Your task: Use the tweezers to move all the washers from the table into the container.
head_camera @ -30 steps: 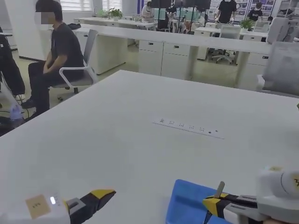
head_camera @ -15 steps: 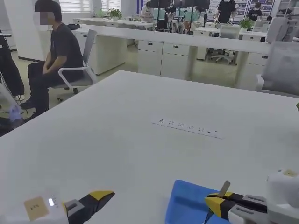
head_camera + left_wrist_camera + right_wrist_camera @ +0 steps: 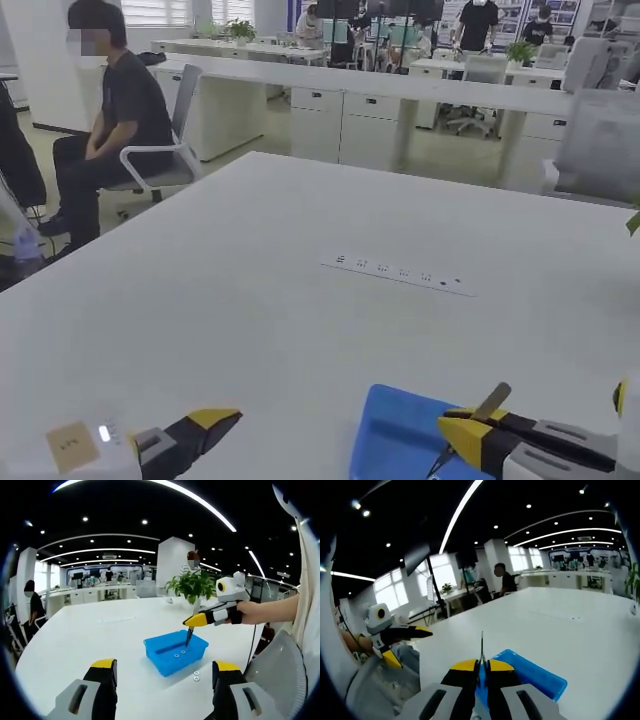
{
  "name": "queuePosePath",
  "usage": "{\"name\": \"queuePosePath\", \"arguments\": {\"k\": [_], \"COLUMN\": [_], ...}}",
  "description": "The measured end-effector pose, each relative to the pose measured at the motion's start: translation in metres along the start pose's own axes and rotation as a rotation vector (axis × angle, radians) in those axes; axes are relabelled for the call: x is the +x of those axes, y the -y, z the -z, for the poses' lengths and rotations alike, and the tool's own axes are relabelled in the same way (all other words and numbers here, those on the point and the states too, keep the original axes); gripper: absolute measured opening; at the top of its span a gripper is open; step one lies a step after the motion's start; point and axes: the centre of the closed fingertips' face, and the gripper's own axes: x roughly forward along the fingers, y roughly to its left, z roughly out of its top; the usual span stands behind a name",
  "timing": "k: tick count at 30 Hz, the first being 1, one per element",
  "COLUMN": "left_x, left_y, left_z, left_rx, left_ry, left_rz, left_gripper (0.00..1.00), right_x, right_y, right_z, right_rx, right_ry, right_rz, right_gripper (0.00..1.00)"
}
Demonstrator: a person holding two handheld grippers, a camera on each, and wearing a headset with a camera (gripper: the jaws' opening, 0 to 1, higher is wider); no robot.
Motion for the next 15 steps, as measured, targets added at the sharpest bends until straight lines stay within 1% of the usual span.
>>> {"name": "queuePosePath", "arguments": {"k": [4,7,15], "left_x": [0.000,0.000,0.000], "left_y": [0.000,0.000,-0.001], "left_z": [-0.001,-0.001,0.000], "left_rx": [-0.001,-0.001,0.000], "left_ry": [0.003,0.003,0.002], "left_rz": [0.000,0.000,0.000], "left_gripper": [0.78,0.78,0.78], "right_x": [-0.001,-0.001,-0.001], "right_y": [-0.005,-0.008,-0.012], "right_z": [0.005,0.013,0.027], "right_rx": [0.010,0.020,0.034], "right_ry": [0.000,-0.011,-0.035], "right_rz": [-0.011,-0.014,-0.019], "right_gripper": [0.03,0.03,0.03]}}
